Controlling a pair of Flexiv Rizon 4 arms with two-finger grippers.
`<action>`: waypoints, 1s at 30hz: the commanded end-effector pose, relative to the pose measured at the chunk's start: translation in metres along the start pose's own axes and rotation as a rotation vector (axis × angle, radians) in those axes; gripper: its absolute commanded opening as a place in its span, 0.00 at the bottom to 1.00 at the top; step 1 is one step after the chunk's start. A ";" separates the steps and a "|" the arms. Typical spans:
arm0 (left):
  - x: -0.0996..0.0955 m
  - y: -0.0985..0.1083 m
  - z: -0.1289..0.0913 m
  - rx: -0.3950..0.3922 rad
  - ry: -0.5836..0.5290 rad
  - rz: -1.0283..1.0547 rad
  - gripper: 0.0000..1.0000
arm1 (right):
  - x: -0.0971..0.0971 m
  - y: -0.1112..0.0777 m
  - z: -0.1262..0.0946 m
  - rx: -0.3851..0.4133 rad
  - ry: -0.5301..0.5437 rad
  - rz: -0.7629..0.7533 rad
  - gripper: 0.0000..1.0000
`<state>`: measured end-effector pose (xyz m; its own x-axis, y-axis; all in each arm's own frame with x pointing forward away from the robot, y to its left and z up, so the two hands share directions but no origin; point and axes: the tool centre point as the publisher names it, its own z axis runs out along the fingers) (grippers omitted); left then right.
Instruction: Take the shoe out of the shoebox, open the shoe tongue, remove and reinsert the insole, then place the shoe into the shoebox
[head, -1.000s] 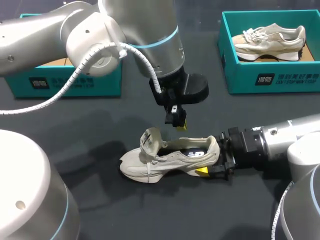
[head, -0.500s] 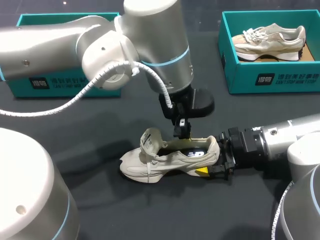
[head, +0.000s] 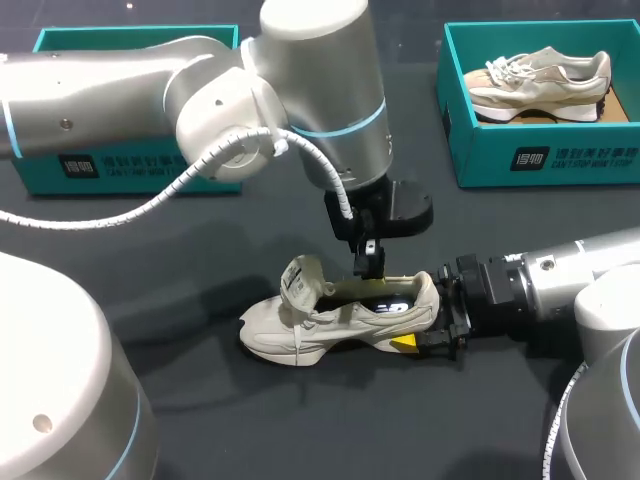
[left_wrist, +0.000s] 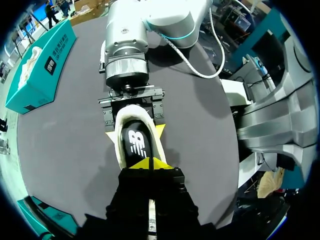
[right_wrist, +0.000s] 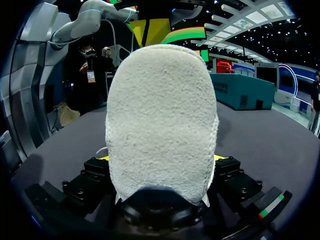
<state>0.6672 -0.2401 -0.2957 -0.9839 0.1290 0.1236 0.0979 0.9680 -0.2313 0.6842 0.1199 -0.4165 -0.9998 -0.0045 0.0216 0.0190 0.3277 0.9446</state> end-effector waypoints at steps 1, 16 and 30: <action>-0.006 0.001 0.014 0.004 0.009 -0.017 0.00 | 0.000 0.001 0.000 0.003 -0.001 0.000 0.00; -0.013 0.000 0.050 -0.025 -0.015 -0.074 0.00 | 0.000 0.001 0.000 0.003 -0.001 0.000 0.00; -0.010 0.013 0.074 -0.054 0.022 -0.168 0.00 | 0.000 0.001 0.000 0.003 -0.001 0.000 0.00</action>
<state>0.6669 -0.2450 -0.3659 -0.9845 -0.0327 0.1726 -0.0591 0.9869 -0.1504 0.6842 0.1199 -0.4164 -0.9998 -0.0045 0.0216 0.0190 0.3277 0.9446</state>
